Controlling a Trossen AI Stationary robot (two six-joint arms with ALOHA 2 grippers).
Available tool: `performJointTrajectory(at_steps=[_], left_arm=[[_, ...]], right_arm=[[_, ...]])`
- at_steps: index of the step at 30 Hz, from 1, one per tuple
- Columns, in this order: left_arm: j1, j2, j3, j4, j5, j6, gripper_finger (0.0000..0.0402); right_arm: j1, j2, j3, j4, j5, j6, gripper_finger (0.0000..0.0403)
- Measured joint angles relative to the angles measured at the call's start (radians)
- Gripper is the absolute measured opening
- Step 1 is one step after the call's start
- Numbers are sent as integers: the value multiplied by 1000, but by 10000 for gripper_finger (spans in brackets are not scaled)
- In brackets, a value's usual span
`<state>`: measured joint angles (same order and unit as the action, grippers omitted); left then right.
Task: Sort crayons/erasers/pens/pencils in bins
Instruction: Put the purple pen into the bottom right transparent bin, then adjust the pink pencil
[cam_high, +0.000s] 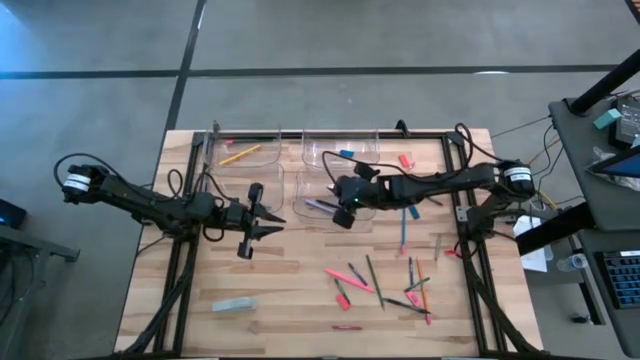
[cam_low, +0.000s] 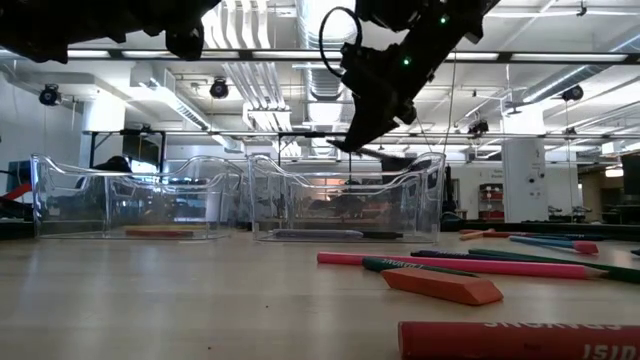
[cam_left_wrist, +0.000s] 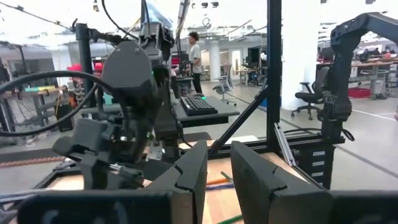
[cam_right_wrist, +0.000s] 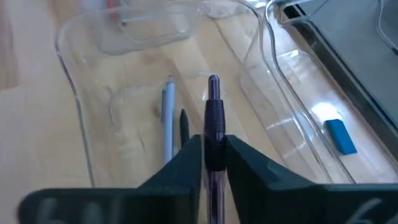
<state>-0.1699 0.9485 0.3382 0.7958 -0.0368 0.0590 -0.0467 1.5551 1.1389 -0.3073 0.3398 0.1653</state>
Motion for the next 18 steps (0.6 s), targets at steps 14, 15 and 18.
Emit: performJointTrajectory(at_steps=[14, 15, 18], left_arm=[[0, 0, 0, -21, -2, 1, 57], [0, 0, -1, -24, -2, 6, 57], [0, 0, -1, -22, -6, 28, 57]], right_arm=[[143, -61, 18, -59, -35, 14, 204], [178, -61, 18, -59, -35, 10, 204], [288, -50, 17, -61, -36, -3, 199]])
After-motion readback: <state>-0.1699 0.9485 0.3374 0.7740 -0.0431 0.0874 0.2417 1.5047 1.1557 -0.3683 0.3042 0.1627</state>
